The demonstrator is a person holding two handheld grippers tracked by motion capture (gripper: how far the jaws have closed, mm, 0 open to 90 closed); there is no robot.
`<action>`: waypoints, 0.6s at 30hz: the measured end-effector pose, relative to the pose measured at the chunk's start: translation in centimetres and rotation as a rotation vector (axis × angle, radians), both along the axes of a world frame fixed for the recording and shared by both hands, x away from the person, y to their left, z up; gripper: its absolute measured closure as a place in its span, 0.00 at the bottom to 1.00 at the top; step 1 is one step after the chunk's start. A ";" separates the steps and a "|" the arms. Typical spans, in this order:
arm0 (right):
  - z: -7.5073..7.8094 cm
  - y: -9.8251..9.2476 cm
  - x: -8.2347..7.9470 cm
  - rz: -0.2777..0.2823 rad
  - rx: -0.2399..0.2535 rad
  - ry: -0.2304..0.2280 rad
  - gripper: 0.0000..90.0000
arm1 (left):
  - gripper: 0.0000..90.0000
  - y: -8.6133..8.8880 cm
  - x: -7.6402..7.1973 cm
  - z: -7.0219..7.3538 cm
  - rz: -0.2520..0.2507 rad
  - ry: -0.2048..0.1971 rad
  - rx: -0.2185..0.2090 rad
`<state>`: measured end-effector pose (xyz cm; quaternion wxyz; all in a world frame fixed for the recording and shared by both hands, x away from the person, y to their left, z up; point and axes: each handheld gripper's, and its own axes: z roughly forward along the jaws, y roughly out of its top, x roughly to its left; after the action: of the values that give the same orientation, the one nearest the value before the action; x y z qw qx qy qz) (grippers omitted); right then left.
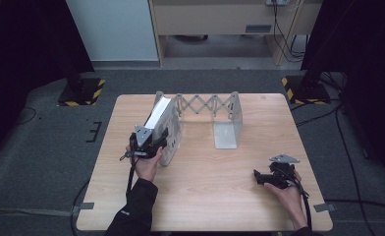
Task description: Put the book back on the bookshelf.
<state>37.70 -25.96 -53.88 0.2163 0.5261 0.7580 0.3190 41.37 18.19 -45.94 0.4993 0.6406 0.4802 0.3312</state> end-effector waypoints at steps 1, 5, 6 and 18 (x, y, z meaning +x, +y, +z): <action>0.0 0.0 0.0 0.000 0.000 0.000 0.06 | 0.56 -0.1 0.1 0.0 -0.007 0.000 0.004; 0.0 0.0 0.0 0.002 -0.002 -0.002 0.06 | 0.54 0.2 0.0 0.0 -0.032 0.005 0.016; 0.0 0.0 0.0 0.003 -0.003 -0.001 0.06 | 0.53 0.3 -0.1 -0.1 -0.043 0.008 0.019; 0.0 0.0 0.0 0.003 -0.002 -0.003 0.06 | 0.50 1.0 -1.3 -3.6 -0.103 0.139 0.037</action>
<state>37.65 -25.91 -53.90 0.2178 0.5244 0.7587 0.3193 40.02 19.19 -49.51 0.4689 0.6952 0.4739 0.2687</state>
